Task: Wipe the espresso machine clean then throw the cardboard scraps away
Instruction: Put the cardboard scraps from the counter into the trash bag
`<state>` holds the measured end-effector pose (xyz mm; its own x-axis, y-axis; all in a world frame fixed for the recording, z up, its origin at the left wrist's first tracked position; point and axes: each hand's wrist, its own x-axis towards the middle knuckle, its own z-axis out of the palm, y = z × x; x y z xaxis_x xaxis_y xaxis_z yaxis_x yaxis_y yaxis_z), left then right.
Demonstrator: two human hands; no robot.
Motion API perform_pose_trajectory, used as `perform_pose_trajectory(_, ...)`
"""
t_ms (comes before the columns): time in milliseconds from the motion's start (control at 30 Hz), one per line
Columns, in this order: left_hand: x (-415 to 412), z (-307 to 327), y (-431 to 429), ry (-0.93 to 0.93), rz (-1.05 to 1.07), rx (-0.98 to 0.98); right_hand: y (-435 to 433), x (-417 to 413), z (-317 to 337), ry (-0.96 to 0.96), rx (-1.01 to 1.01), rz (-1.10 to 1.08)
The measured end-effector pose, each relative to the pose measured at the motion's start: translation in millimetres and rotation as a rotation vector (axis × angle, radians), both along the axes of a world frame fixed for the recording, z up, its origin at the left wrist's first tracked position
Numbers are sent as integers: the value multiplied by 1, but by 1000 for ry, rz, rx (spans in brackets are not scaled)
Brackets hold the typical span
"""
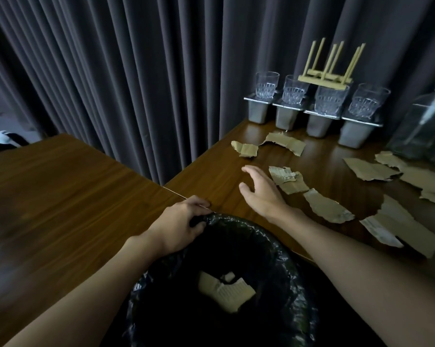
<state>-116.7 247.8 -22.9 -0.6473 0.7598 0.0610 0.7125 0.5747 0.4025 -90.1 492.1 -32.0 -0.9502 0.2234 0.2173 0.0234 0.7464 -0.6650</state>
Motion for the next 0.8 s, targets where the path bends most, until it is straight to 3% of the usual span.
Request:
perform_pose_trajectory(167, -5, -1, 0, -14, 2, 57, 3, -47, 3, -14, 223, -117)
perform_pose_trajectory(400, -14, 2, 2, -33, -23, 23, 3, -65, 13, -216, 348, -146)
perform_pose_trajectory(567, -14, 4, 2, -48, 1, 44, -2, -52, 2, -103, 426, -71)
perform_pose_trajectory(800, -12, 1, 2, -34, -1, 56, -1, -10, -9, 31, 314, -41)
